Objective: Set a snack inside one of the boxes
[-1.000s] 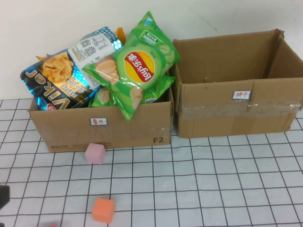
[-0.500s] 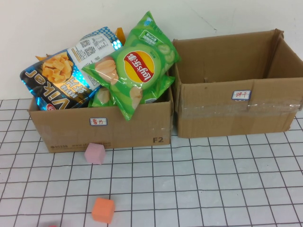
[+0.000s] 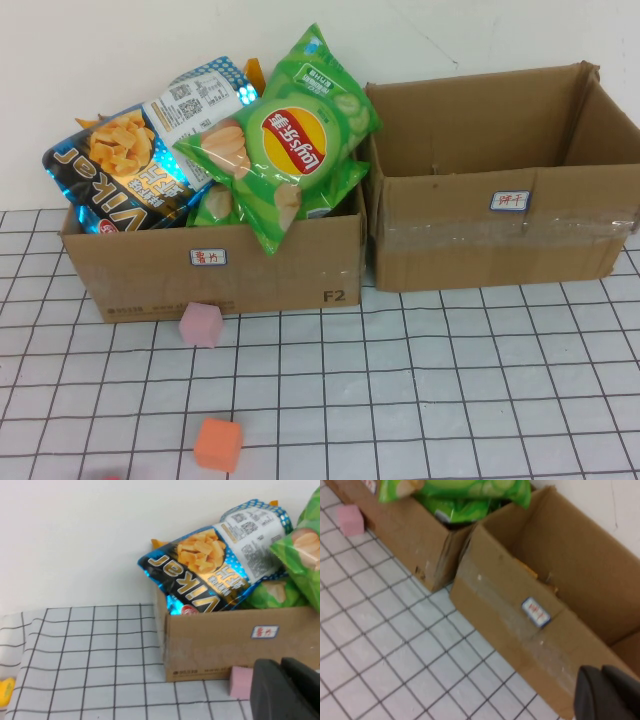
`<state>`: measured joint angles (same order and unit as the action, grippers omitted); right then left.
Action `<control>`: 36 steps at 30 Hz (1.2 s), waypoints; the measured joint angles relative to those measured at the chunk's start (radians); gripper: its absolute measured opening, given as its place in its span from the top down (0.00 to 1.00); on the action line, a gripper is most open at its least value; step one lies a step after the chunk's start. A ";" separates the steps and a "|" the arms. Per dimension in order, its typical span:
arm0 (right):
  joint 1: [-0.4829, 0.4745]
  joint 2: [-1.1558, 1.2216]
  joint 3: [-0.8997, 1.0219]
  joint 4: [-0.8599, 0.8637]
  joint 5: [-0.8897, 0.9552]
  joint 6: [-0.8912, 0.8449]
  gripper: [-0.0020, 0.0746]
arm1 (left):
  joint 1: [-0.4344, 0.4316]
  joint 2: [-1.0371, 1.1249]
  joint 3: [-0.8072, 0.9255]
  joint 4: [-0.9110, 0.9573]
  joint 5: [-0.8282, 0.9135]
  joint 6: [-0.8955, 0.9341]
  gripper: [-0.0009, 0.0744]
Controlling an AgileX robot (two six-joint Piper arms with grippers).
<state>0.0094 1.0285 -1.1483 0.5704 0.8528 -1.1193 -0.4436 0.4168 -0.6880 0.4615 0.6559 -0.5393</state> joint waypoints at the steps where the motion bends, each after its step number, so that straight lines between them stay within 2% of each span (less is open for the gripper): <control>1: 0.000 -0.028 0.036 0.000 -0.019 -0.011 0.96 | 0.000 -0.018 0.024 0.014 -0.008 -0.010 0.99; 9: 0.000 -0.283 0.320 0.015 -0.106 -0.067 0.96 | 0.000 -0.156 0.201 0.100 -0.039 -0.117 0.99; 17: 0.000 -0.473 0.589 0.022 -0.145 -0.075 0.96 | 0.000 -0.245 0.315 0.169 -0.168 -0.125 0.99; 22: 0.000 -0.498 0.652 0.028 -0.159 -0.077 0.97 | 0.000 -0.245 0.335 0.171 -0.192 -0.126 0.99; 36: 0.000 -0.498 0.657 0.050 -0.167 -0.077 0.97 | 0.000 -0.245 0.335 0.175 -0.198 -0.127 0.99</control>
<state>0.0094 0.5303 -0.4914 0.6201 0.6859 -1.1967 -0.4436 0.1717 -0.3526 0.6367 0.4575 -0.6666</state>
